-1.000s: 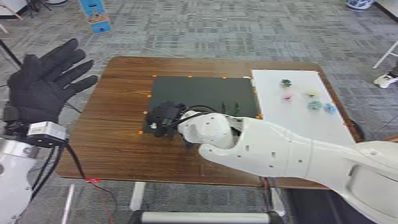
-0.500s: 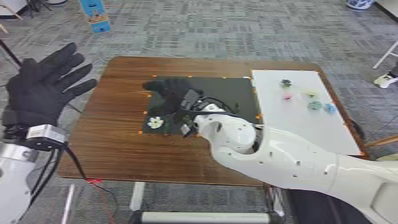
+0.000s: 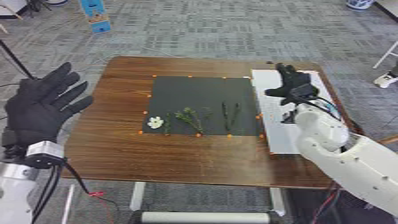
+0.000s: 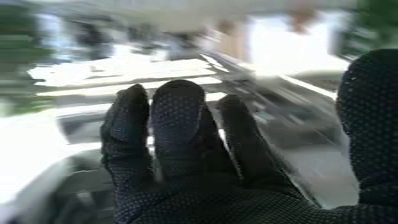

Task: Arrange flowers

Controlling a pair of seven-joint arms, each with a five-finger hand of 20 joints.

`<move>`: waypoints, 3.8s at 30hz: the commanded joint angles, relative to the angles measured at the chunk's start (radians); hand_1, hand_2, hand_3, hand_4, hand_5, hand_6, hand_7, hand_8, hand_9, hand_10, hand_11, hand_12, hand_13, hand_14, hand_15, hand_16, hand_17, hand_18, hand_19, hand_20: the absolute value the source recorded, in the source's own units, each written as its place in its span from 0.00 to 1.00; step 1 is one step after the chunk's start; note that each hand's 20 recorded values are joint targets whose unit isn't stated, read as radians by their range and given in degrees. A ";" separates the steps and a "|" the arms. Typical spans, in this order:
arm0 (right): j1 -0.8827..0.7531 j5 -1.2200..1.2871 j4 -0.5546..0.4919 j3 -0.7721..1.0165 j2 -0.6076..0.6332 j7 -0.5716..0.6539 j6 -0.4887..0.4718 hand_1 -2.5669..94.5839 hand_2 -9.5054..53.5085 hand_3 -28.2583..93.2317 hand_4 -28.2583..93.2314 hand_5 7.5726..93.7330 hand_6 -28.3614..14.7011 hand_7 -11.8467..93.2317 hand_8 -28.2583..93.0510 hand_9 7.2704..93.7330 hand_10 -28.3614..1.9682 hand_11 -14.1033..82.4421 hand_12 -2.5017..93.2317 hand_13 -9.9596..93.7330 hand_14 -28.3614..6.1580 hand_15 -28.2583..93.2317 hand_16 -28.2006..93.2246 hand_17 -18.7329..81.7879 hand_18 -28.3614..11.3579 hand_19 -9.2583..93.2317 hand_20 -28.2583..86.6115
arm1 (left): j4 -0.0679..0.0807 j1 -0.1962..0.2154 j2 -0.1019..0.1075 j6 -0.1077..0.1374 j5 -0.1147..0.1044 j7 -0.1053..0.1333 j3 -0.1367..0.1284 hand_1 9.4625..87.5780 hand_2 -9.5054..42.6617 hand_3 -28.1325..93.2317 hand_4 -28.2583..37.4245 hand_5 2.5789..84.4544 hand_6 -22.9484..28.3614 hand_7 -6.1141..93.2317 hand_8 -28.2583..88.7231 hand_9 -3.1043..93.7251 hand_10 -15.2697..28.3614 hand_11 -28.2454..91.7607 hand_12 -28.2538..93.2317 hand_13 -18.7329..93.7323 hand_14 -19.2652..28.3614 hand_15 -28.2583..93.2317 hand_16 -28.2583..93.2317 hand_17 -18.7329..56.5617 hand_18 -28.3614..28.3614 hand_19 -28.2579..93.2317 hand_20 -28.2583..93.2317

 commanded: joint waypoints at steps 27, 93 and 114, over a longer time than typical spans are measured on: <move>-0.007 -0.039 0.080 -0.058 0.086 0.219 -0.159 0.36 0.00 0.89 0.00 0.49 0.60 0.31 0.13 0.55 0.53 0.37 0.22 0.70 0.56 0.94 0.48 0.50 0.18 0.94 0.69 | -0.018 0.020 -0.017 0.012 0.004 -0.003 -0.019 0.15 0.08 0.75 0.00 0.32 0.51 0.20 0.18 0.28 0.61 0.34 0.36 0.34 0.71 0.34 0.27 0.13 0.95 0.58 0.24; 0.640 0.089 0.505 -0.945 -0.678 -0.206 0.375 0.61 0.00 0.90 0.00 0.81 0.75 0.49 0.20 0.90 0.74 0.37 0.48 0.82 0.70 0.94 0.53 0.60 0.21 1.00 0.71 | 0.045 -0.205 0.095 -0.041 0.009 0.012 0.125 0.15 0.08 0.75 0.00 0.32 0.51 0.20 0.18 0.28 0.61 0.34 0.37 0.34 0.71 0.34 0.27 0.13 0.96 0.58 0.24; 0.664 0.068 0.470 -0.961 -0.703 -0.189 0.415 0.60 0.00 0.89 0.00 0.82 0.77 0.48 0.19 0.92 0.76 0.32 0.49 0.83 0.70 0.95 0.53 0.61 0.21 1.00 0.73 | 0.057 -0.235 0.104 -0.047 0.007 0.003 0.145 0.15 0.08 0.75 0.00 0.32 0.51 0.20 0.18 0.28 0.61 0.34 0.37 0.34 0.71 0.34 0.27 0.13 0.96 0.58 0.24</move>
